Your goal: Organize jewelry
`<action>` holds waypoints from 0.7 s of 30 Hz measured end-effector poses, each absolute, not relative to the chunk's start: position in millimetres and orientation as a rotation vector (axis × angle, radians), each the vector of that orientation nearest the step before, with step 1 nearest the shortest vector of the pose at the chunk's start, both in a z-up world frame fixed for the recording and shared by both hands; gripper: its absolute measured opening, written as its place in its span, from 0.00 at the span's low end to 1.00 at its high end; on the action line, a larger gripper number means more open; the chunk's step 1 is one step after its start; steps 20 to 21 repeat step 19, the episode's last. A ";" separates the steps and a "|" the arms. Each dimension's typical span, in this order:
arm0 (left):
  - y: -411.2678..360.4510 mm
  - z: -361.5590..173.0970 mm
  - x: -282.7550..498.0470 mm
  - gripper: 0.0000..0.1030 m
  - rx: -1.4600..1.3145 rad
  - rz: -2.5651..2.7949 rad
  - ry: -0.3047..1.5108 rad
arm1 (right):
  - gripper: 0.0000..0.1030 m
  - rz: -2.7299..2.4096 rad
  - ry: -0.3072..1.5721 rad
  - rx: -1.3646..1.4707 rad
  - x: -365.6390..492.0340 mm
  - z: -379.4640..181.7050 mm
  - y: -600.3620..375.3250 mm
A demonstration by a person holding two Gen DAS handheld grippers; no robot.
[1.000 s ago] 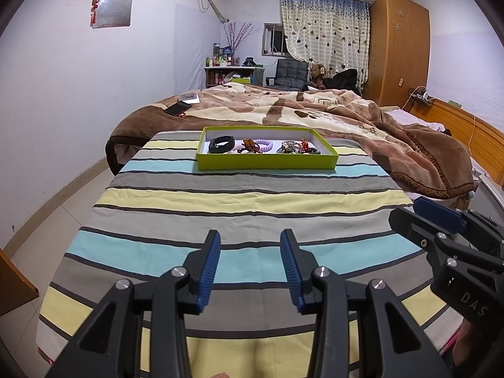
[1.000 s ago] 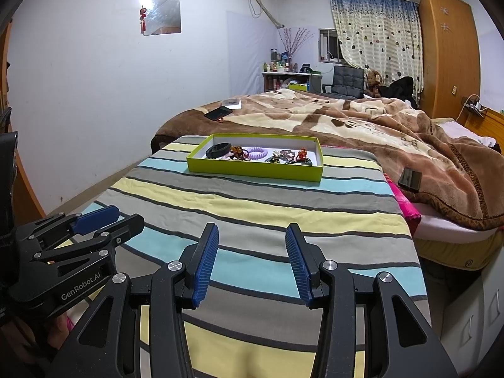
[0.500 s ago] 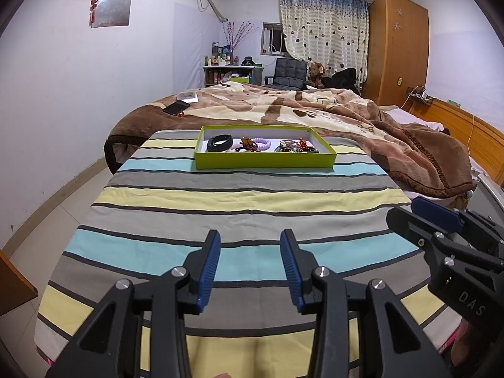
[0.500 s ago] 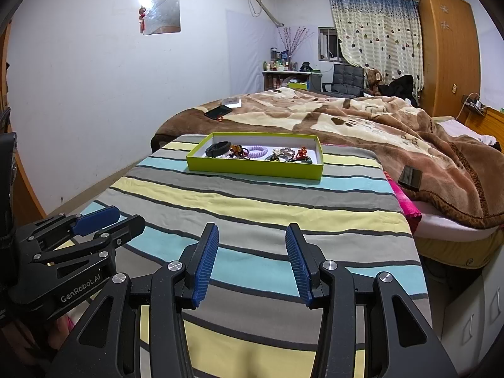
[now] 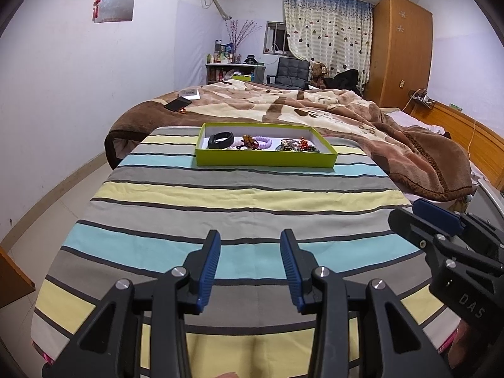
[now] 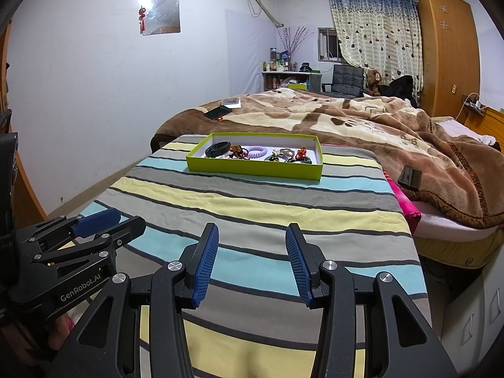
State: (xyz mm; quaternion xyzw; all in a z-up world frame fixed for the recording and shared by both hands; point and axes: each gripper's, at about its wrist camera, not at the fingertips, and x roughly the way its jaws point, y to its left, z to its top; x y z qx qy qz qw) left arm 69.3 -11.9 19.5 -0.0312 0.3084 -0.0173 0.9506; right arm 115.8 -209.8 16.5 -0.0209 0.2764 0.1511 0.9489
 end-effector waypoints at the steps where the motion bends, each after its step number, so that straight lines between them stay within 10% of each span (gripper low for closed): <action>1: -11.8 19.2 69.5 0.40 -0.062 -0.030 0.627 | 0.44 0.308 0.563 -0.042 115.9 16.4 -209.8; 21: -12.9 16.9 69.9 0.40 -0.049 -0.024 0.620 | 0.44 0.307 0.560 -0.043 115.1 16.4 -211.7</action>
